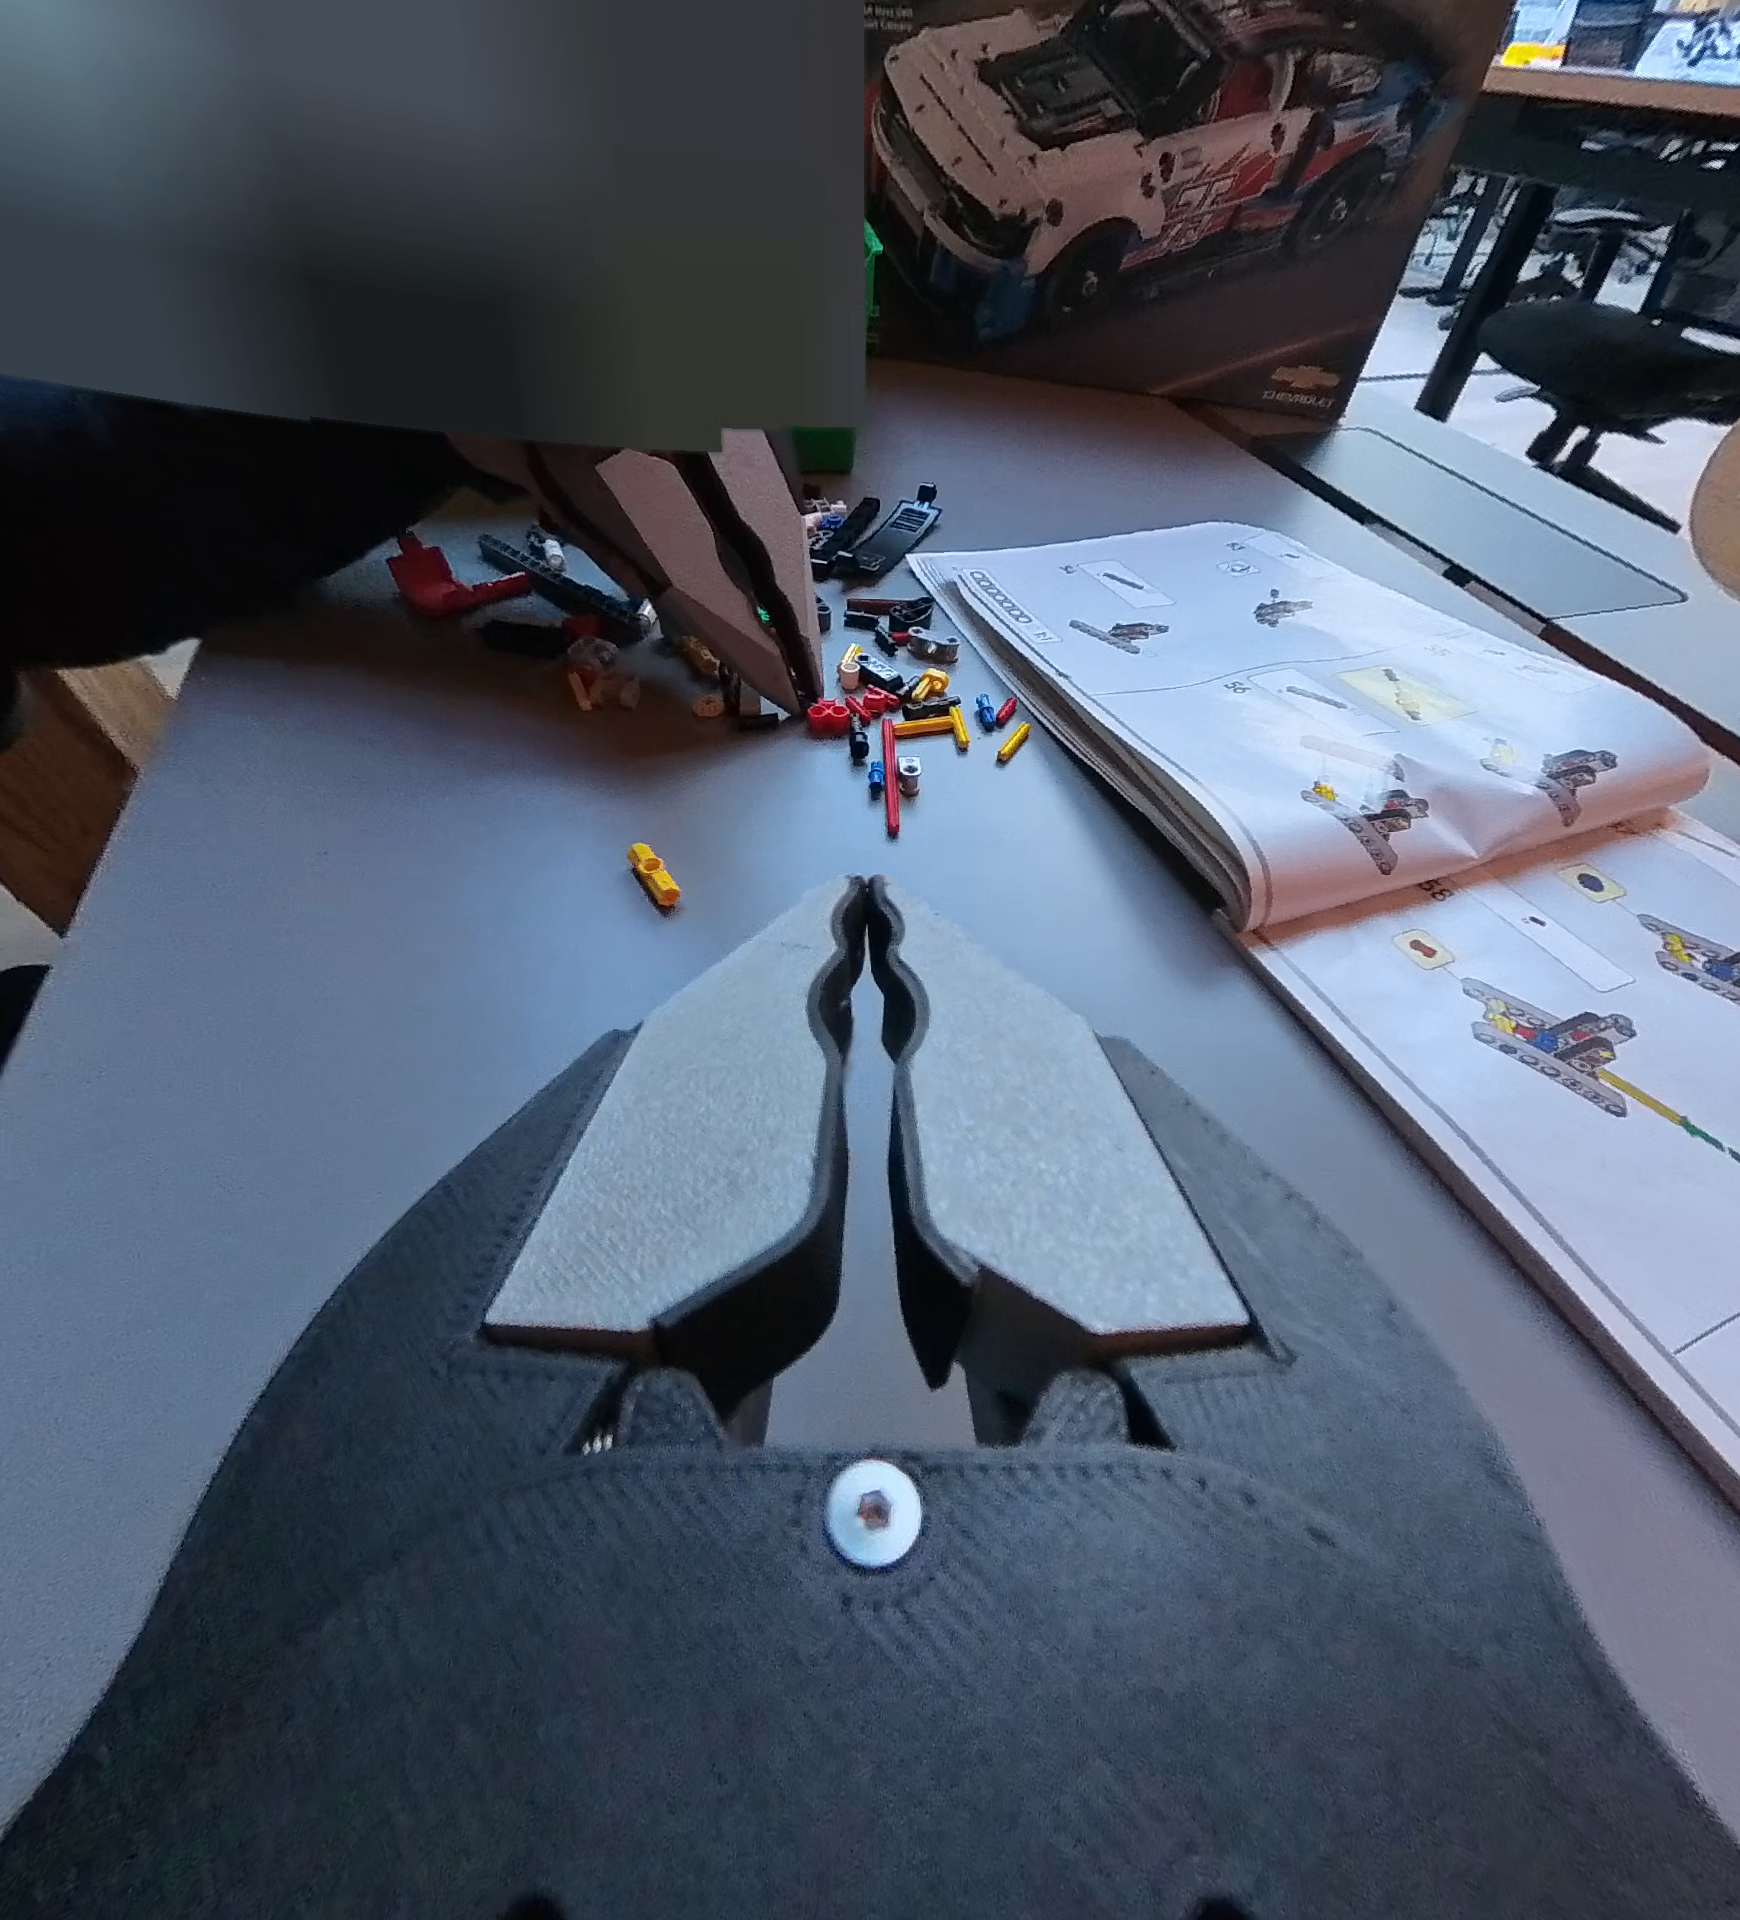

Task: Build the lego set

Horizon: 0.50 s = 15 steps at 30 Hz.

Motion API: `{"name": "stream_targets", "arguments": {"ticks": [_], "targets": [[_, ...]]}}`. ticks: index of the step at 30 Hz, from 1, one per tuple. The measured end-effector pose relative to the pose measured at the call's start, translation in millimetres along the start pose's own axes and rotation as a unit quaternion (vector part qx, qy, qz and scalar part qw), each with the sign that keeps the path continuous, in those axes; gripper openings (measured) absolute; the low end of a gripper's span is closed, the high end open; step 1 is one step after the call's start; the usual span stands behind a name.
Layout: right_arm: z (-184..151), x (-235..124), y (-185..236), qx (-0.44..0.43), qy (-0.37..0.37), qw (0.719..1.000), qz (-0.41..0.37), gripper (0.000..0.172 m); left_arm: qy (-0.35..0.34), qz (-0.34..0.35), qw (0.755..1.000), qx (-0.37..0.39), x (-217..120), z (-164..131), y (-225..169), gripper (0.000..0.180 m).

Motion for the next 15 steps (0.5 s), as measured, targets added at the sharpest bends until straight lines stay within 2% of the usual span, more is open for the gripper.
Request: {"name": "stream_targets", "arguments": {"ticks": [6,12,15], "targets": [[0.7,2.7,-2.8,-0.025,-0.018,0.999,-0.016,0.000,-0.031,-0.021,0.999,-0.013,-1.4,-7.4,3.4,0.007],[1.5,9.6,6.0,-0.076,-0.012,0.997,-0.021,0.000,-0.048,-0.053,0.997,-0.023,0.7,-10.3,5.1,0.003],[1.3,8.6,5.9,-0.075,-0.015,0.997,-0.022,0.000,-0.050,-0.056,0.997,-0.027,1.1,-10.7,5.4,0.003]]}}
Point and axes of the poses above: each gripper's, where its closed fingertips meet, x out along the fingers, z out of its top, y = z × x across the jaws, the point moved 10 cm from there along -x, back along the fingers, and after that the axes turned 7 degrees about y, right-handed, at the moved point
